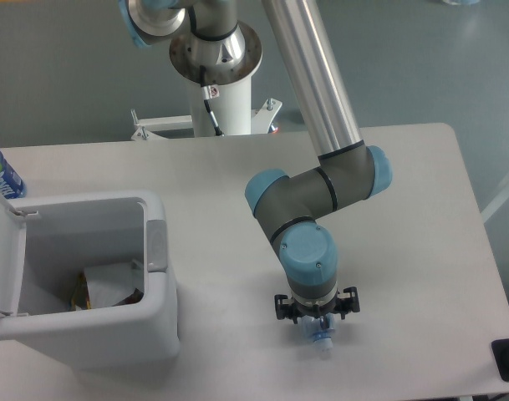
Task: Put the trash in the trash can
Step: 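Lower the gripper around the bottle's capped end and close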
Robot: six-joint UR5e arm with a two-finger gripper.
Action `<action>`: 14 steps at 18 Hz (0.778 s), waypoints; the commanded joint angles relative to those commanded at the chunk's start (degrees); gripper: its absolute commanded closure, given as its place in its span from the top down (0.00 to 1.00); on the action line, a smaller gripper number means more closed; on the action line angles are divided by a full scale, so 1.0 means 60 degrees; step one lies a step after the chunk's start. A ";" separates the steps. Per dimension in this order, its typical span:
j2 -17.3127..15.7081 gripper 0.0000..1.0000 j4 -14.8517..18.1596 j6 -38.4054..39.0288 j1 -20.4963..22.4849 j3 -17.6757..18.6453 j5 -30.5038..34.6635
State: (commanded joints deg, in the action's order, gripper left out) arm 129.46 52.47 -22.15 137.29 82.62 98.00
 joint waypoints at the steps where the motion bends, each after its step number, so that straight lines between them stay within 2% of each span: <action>1: 0.0000 0.76 0.0000 -0.0029 0.0000 0.0015 0.0014; 2: 0.0000 0.74 -0.0015 -0.0029 0.0000 0.0015 0.0029; 8: -0.0015 0.73 -0.0029 -0.0117 -0.0015 0.0074 0.0044; 10: -0.0029 0.66 -0.0029 -0.0132 -0.0015 0.0074 0.0029; 14: -0.0073 0.64 -0.0058 -0.0132 -0.0015 0.0074 0.0015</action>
State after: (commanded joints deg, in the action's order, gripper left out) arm 129.02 52.12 -22.94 137.20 83.06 98.09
